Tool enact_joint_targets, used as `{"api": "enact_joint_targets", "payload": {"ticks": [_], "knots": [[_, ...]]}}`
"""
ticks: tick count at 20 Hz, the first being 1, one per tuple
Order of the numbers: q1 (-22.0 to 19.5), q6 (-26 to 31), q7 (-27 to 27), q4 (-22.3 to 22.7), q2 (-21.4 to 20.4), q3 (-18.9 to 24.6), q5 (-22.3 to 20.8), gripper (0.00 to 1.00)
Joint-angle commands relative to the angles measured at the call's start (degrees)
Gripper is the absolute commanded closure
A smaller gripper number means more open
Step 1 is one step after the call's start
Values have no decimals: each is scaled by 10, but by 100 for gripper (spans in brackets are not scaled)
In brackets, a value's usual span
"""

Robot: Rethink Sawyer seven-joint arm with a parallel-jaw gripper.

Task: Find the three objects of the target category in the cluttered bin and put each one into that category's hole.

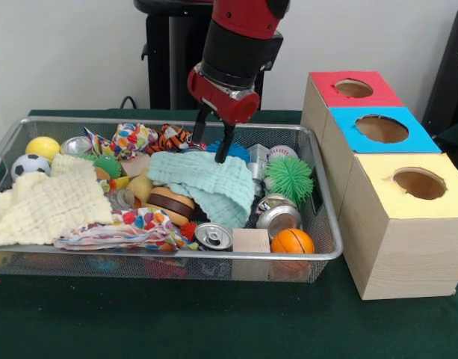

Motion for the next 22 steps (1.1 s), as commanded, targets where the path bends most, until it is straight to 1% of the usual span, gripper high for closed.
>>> {"api": "enact_joint_targets", "payload": {"ticks": [1,3,6,8,12,15,17,19,22], "knots": [[-62,-23,-94,-8,39,68,-69,0],[-71,-21,-93,-22,46,61,-86,0],[-65,-20,-73,-49,55,31,-111,0],[-66,-24,-64,-58,60,17,-128,0],[-80,-36,-54,-86,72,10,-158,0],[-79,-50,-37,-103,82,5,-174,0],[-84,-61,-31,-108,85,11,-180,0],[-93,-60,-35,-107,76,24,-180,0],[-123,-32,-73,-88,38,69,-169,0]]}}
